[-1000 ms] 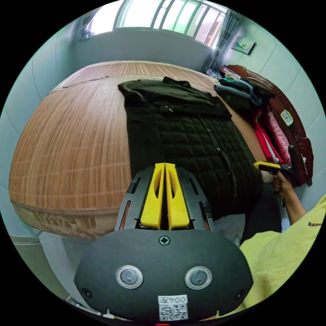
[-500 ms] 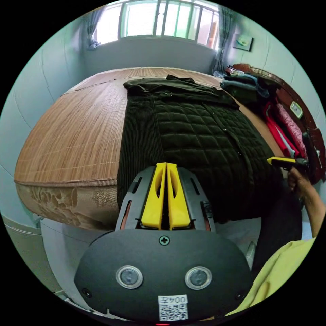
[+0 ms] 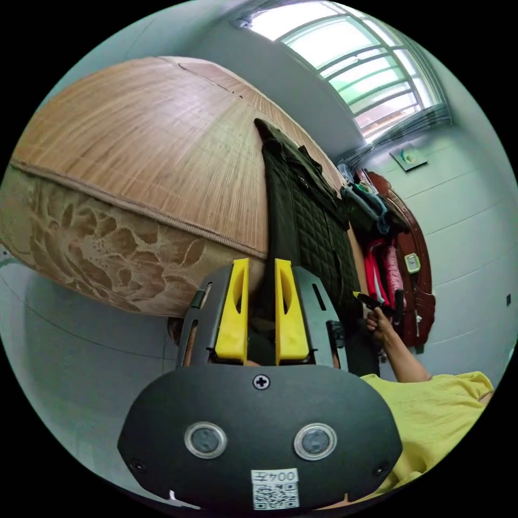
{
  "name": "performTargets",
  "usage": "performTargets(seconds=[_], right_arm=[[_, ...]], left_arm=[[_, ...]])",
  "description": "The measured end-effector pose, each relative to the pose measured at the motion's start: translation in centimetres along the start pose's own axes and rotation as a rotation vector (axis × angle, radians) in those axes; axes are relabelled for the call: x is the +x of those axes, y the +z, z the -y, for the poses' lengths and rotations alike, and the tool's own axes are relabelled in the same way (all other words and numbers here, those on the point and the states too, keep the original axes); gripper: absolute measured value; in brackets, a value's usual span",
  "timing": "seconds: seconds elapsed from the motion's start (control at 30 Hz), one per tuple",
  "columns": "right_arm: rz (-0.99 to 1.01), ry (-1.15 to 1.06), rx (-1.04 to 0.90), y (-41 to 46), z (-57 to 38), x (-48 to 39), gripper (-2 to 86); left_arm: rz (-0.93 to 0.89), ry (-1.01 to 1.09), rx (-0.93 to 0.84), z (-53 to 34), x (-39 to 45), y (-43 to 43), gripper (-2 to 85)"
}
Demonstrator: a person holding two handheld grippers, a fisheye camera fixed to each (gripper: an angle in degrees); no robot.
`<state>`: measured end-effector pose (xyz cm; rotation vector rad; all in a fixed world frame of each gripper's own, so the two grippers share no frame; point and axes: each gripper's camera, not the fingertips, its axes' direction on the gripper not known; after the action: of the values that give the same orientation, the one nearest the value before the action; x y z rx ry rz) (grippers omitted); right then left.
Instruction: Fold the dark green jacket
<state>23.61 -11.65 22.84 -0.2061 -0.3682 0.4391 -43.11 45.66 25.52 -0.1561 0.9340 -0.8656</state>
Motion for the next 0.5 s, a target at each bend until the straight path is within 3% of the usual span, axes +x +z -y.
performTargets(seconds=[0.27, 0.37, 0.5], right_arm=[[-0.004, 0.001, -0.027, -2.5, -0.2, 2.3, -0.4], [0.127, -0.003, -0.033, -4.8, -0.3, 5.1, -0.3], [0.348, 0.156, 0.115, -9.6, -2.1, 13.4, 1.3]], left_arm=[[-0.043, 0.031, -0.012, -1.7, -2.5, 1.5, 10.6], [-0.063, 0.04, -0.029, -2.5, -3.4, 1.3, 10.5], [-0.033, 0.085, -0.082, -4.2, -4.0, 1.6, 10.3]])
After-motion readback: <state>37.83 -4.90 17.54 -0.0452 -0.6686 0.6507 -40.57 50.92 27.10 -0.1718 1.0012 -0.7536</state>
